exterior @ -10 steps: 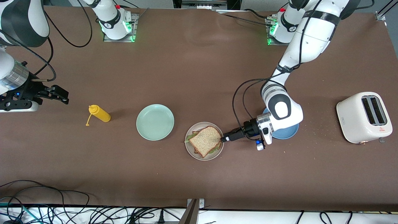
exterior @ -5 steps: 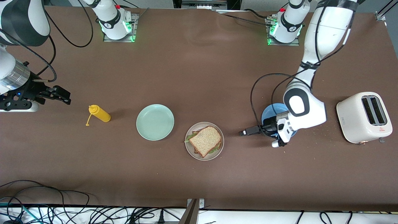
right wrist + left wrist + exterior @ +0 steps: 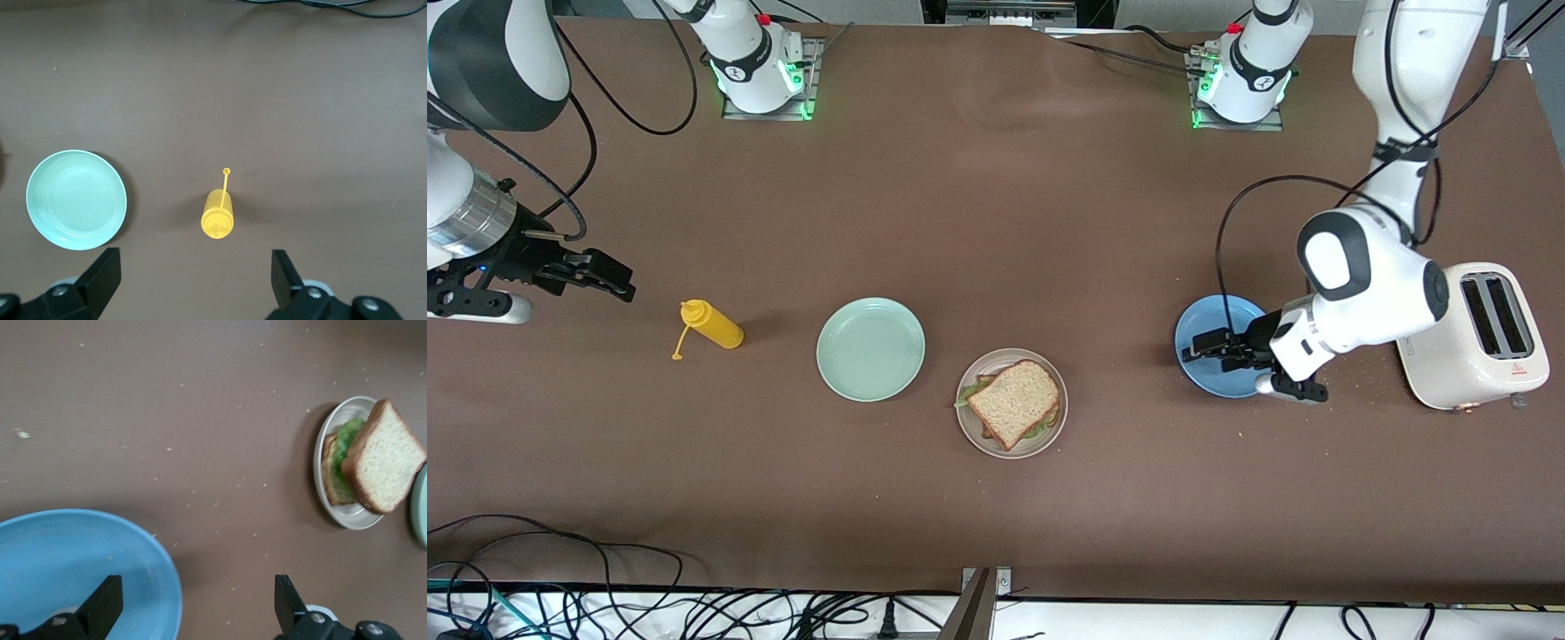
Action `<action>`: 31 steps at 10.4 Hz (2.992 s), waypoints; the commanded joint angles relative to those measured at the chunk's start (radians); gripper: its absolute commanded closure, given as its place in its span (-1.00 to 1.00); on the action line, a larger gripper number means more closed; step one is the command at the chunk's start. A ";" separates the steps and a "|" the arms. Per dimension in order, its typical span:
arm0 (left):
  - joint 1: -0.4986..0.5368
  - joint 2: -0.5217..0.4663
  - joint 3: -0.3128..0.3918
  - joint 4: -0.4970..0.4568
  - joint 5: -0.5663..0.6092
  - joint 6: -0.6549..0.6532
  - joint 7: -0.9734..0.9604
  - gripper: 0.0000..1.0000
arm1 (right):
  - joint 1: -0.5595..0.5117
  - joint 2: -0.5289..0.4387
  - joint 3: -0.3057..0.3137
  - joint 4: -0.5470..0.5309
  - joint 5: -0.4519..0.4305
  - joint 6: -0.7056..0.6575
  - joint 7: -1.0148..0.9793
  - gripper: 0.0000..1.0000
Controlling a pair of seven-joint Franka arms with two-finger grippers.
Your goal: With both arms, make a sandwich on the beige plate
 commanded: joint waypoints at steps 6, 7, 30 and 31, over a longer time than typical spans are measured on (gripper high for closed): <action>0.098 -0.260 -0.002 -0.043 0.628 -0.283 -0.224 -1.00 | 0.005 0.006 -0.003 0.022 0.017 -0.022 0.019 -1.00; 0.118 -0.286 -0.005 -0.026 0.672 -0.340 -0.226 -1.00 | 0.005 0.006 -0.003 0.022 0.017 -0.022 0.018 -1.00; 0.184 -0.308 -0.071 0.402 0.688 -0.893 -0.226 -1.00 | 0.004 0.008 -0.004 0.022 0.015 -0.016 0.016 -1.00; 0.185 -0.295 -0.069 0.416 0.662 -0.893 -0.226 -1.00 | 0.004 0.008 -0.004 0.022 0.015 -0.016 0.016 -1.00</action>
